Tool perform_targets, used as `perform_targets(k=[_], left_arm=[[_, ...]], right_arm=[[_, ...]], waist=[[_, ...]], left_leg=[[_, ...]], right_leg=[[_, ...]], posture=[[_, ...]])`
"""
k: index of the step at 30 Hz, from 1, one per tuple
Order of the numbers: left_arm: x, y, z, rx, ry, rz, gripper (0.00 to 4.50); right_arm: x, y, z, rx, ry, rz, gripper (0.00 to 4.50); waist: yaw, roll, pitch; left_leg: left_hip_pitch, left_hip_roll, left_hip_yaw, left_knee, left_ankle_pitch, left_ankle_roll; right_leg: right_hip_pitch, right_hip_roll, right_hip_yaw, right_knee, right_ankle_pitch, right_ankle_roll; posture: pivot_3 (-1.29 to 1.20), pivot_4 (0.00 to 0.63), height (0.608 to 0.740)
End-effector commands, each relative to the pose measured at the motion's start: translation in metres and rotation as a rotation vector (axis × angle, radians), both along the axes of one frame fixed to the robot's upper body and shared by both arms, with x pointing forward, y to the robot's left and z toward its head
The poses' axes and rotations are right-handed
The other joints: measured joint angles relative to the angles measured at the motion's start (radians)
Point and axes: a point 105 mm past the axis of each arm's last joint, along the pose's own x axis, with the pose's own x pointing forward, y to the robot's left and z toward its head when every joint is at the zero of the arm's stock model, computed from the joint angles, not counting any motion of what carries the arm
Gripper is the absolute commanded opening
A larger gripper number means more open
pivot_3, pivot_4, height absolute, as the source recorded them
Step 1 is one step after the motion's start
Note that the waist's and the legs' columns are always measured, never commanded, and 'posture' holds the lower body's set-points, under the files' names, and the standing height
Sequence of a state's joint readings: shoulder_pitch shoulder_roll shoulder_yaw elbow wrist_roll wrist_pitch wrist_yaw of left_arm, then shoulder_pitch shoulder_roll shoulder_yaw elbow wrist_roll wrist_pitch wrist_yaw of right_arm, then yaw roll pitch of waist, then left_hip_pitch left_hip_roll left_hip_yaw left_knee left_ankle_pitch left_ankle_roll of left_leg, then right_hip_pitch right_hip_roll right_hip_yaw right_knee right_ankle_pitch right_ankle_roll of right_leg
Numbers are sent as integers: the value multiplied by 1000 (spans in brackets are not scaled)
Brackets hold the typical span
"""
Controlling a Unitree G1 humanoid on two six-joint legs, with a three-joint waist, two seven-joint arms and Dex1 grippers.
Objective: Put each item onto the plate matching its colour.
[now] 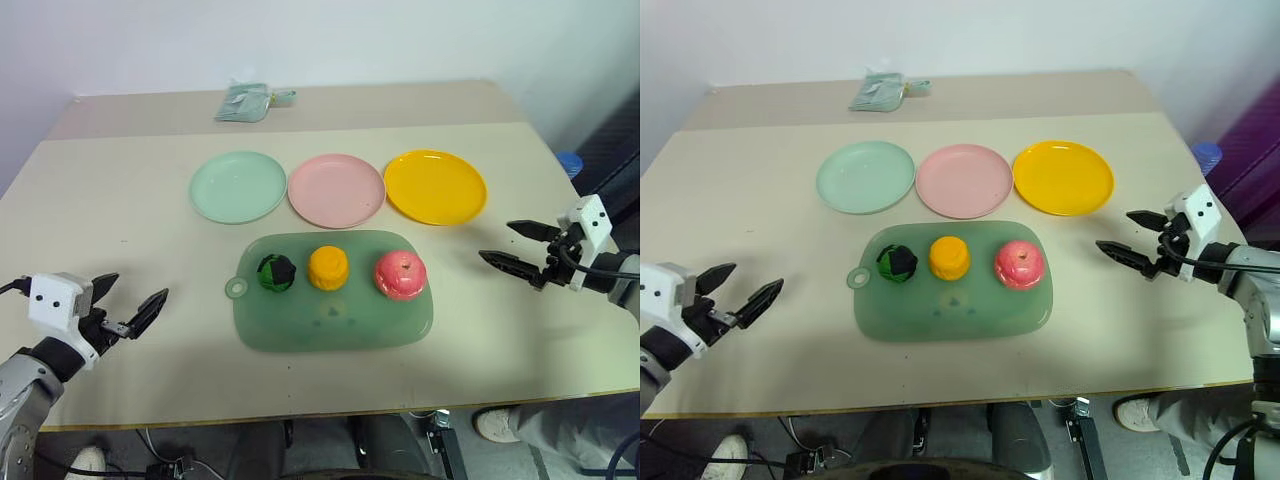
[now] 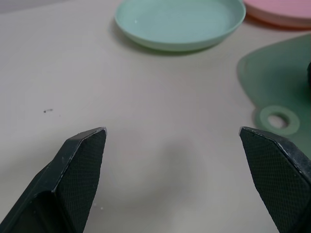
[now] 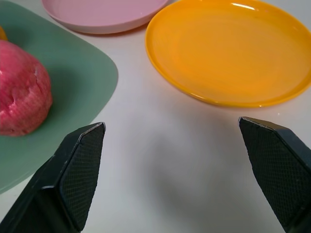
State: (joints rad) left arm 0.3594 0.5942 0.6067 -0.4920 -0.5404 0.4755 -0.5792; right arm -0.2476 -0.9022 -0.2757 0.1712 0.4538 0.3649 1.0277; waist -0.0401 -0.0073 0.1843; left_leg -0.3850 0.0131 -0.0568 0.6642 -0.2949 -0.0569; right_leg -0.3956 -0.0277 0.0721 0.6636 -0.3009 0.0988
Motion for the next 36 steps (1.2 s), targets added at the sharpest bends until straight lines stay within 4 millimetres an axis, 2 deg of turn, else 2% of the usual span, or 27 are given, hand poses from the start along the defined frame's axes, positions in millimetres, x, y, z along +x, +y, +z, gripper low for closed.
perform_targets(k=[1,9,12,16,21,23,25,31,36], left_arm=[[-1,-1,13,19,-45,11,4500],[4,3,20,23,-71,38,4500],[10,-2,25,1,-100,35,4500],[21,-10,25,-43,-111,-2,4500],[49,-37,34,-84,-123,-139,4500],[58,-41,35,-92,-124,-180,4500],[67,-55,39,-107,-124,-268,4500],[73,-99,42,-100,-71,-581,4500],[78,-137,23,38,33,-826,4500]], right_arm=[[5,10,9,11,-45,29,4463],[19,13,16,21,-129,-42,4463],[25,7,19,21,-170,-97,4463],[22,10,21,29,-197,-120,4463],[8,19,31,76,-175,-93,4463],[1,22,29,74,-167,-83,4463],[-4,24,28,67,-153,-67,4463],[-22,41,26,56,-88,44,4463],[-38,54,25,55,-52,113,4463]], waist=[[-1,0,0],[0,0,0],[1,0,0],[2,0,0],[7,0,0],[7,0,0],[6,0,0],[5,0,0],[7,0,0]], left_leg=[[0,0,0,0,0,0],[0,0,0,0,0,0],[0,0,0,0,0,0],[-1,0,0,0,0,0],[-1,-1,-1,1,0,0],[-1,-1,-1,1,0,0],[-1,-2,-1,1,0,0],[-2,-2,-1,1,0,0],[-2,-3,-1,1,0,0]], right_leg=[[0,0,0,0,0,0],[0,0,0,0,0,0],[0,0,0,0,0,0],[0,0,0,0,0,0],[0,0,0,1,0,0],[0,0,0,1,0,0],[0,1,0,1,0,0],[-1,1,0,1,0,0],[-1,1,-1,1,0,0]], posture=[[0,150,740],[0,150,740],[0,150,740],[0,150,740],[0,150,740],[0,150,740],[0,150,740],[0,150,740],[0,150,740]])
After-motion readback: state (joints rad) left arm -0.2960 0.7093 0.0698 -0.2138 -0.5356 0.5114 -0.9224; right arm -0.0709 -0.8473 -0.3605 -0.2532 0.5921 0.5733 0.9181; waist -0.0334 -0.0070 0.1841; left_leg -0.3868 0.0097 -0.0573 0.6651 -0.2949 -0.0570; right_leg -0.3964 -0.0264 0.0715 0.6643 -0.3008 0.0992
